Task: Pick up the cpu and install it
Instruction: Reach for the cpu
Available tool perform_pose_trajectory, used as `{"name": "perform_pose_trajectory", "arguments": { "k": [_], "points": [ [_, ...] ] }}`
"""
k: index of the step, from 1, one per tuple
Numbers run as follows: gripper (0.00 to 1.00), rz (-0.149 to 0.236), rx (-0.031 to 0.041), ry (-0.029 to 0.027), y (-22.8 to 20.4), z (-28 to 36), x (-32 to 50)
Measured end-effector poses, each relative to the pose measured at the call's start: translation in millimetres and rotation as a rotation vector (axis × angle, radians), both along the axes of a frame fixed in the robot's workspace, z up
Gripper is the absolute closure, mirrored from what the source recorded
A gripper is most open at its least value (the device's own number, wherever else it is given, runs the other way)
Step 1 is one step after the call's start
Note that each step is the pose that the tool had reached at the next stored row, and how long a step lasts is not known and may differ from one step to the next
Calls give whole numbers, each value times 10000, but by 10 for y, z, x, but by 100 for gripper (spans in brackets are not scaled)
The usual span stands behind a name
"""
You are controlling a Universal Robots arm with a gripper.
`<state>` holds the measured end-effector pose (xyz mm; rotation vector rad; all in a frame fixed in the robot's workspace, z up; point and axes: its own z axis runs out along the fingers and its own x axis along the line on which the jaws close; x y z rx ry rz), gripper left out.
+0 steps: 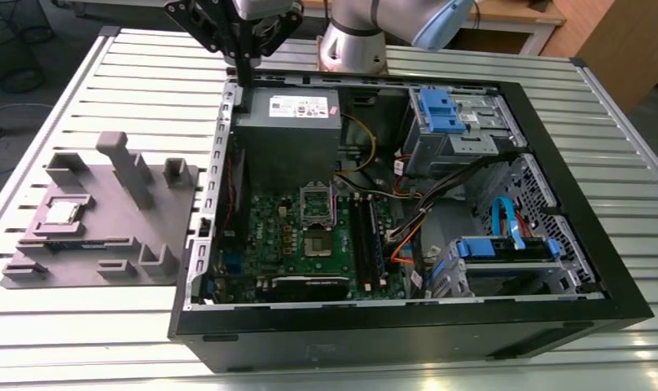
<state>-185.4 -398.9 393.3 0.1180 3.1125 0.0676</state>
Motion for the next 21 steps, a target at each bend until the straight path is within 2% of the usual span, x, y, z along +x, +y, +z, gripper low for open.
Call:
{"name": "perform_pose_trajectory", "arguments": {
  "k": [21],
  "points": [
    [89,0,0,-1,0,0,-33]
  ]
}}
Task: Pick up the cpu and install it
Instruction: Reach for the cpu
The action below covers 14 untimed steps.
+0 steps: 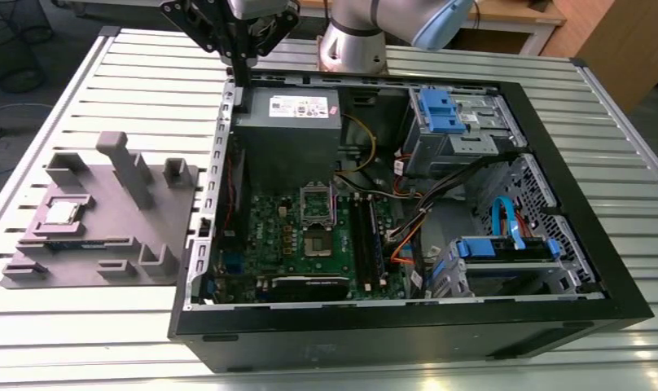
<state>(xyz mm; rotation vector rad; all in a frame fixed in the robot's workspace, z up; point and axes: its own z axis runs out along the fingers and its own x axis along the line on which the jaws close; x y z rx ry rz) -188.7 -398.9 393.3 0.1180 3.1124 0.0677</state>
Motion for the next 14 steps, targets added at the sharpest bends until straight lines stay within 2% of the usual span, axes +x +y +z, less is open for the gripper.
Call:
{"name": "perform_pose_trajectory", "arguments": {
  "k": [14],
  "points": [
    [89,0,0,-5,0,0,-191]
  ]
}}
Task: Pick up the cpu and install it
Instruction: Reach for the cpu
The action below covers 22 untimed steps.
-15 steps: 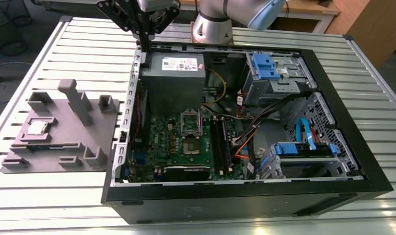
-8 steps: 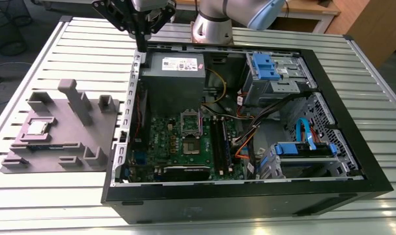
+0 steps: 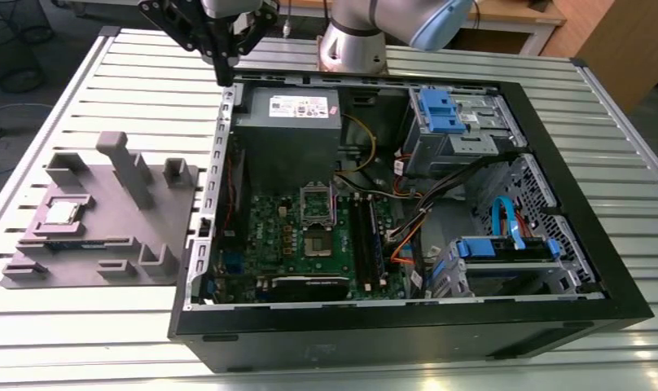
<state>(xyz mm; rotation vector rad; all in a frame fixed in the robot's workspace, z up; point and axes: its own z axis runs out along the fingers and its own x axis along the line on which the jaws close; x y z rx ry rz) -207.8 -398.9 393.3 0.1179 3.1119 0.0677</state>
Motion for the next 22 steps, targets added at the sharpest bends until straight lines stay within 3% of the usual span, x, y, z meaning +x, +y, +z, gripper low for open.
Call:
{"name": "perform_pose_trajectory", "arguments": {
  "k": [13,22],
  "points": [
    [89,-1,0,-4,0,0,-184],
    [89,0,0,-2,0,0,-207]
  ]
}}
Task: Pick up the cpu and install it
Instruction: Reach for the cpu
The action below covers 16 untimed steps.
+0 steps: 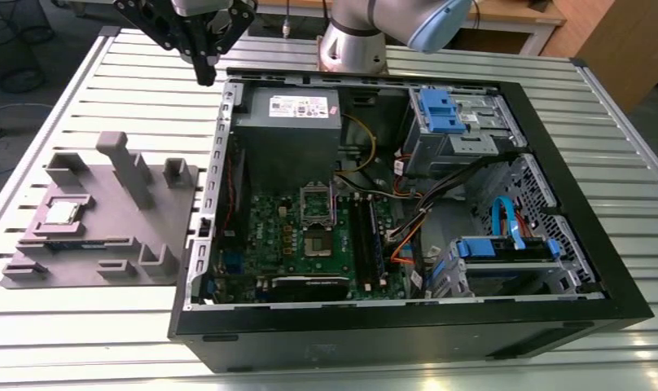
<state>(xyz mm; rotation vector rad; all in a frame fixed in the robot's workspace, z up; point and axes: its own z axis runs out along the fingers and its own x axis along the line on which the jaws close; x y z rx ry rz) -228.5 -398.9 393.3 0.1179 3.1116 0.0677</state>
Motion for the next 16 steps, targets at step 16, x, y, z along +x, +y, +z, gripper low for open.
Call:
{"name": "perform_pose_trajectory", "arguments": {
  "k": [16],
  "points": [
    [89,-1,1,-3,0,0,-150]
  ]
}}
